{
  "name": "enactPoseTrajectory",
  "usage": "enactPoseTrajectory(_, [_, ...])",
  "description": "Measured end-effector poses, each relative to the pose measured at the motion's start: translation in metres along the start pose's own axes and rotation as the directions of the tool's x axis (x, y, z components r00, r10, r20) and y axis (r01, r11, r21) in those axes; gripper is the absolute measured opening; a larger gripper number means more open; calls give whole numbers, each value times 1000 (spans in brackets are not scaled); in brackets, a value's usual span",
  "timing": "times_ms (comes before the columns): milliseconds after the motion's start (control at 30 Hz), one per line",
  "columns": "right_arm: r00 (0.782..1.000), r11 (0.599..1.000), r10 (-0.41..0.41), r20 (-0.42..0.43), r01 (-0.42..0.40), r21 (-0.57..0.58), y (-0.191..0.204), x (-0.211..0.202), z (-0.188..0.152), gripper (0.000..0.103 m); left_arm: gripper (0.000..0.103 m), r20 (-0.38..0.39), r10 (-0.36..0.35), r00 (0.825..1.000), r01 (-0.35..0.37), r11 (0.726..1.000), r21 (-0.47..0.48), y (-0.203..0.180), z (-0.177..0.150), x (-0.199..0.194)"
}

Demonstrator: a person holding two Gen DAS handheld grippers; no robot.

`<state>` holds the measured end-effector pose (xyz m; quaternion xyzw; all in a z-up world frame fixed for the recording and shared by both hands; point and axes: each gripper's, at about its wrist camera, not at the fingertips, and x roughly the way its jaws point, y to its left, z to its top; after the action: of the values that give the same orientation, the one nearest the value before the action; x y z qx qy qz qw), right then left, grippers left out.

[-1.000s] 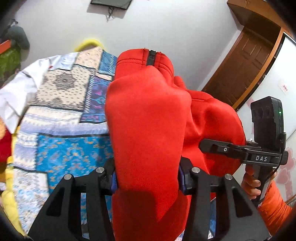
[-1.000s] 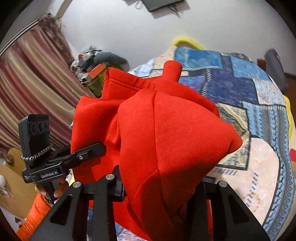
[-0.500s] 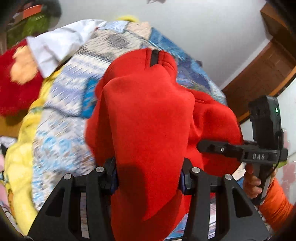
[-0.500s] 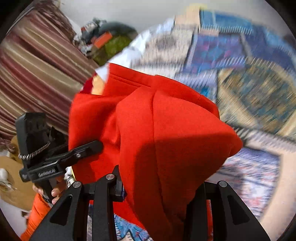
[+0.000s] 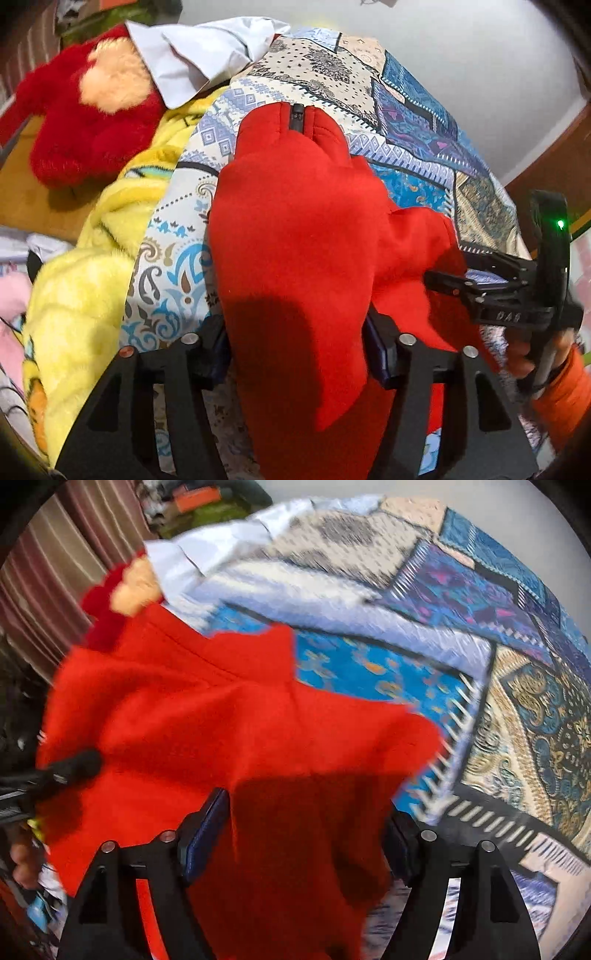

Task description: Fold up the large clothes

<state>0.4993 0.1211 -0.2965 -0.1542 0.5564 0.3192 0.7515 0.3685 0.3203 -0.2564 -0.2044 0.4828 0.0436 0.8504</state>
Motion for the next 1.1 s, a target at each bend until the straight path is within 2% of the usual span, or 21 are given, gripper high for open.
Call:
enactPoseTrajectory(100, [1000, 999, -25, 8, 25, 32, -24, -13, -10, 75, 64, -5, 2, 1000, -2, 1000, 1, 1, 2, -2])
enactPoseTrajectory(267, [994, 994, 73, 80, -79, 74, -42, -62, -28, 75, 65, 6, 34, 999, -34, 998, 58, -19, -3, -22])
enactPoseTrajectory(333, [991, 994, 91, 99, -96, 54, -35, -78, -36, 75, 69, 18, 66, 998, -68, 991, 114, -31, -11, -33])
enactPoseTrajectory(400, [989, 994, 104, 101, -107, 22, -21, -82, -42, 75, 83, 31, 80, 996, -84, 986, 145, -39, -21, -41])
enactPoseTrajectory(467, [990, 993, 122, 73, -122, -2, -4, -78, -51, 75, 89, 31, 81, 996, -85, 984, 159, -43, -34, -46])
enactPoseTrajectory(533, [992, 992, 125, 13, -124, -37, 10, -64, -60, 75, 90, 29, 113, 993, -116, 978, 174, -43, -48, -48])
enactPoseTrajectory(600, [994, 992, 87, -60, -92, -86, 19, -47, -70, 75, 90, 10, 165, 986, -164, 970, 178, -39, -61, -43])
enactPoseTrajectory(667, [993, 989, 31, -112, -46, -137, 23, -36, -81, 75, 90, -20, 175, 984, -170, 972, 163, -29, -72, -40])
enactPoseTrajectory(800, [994, 970, -53, -96, 28, -242, 25, -53, -101, 75, 91, -32, 138, 990, -135, 987, 92, -13, -87, -53])
enactPoseTrajectory(900, [996, 972, -51, -71, 33, -233, 17, -74, -114, 75, 90, -15, 183, 983, -181, 980, 84, -13, -94, -67])
enactPoseTrajectory(1000, [997, 978, -73, 0, 72, -195, 10, -107, -125, 75, 90, 40, 209, 977, -211, 973, 89, -21, -97, -91])
enactPoseTrajectory(1100, [991, 982, -63, 116, 82, -167, 15, -150, -130, 75, 90, 151, 202, 968, -218, 971, 99, -39, -96, -127])
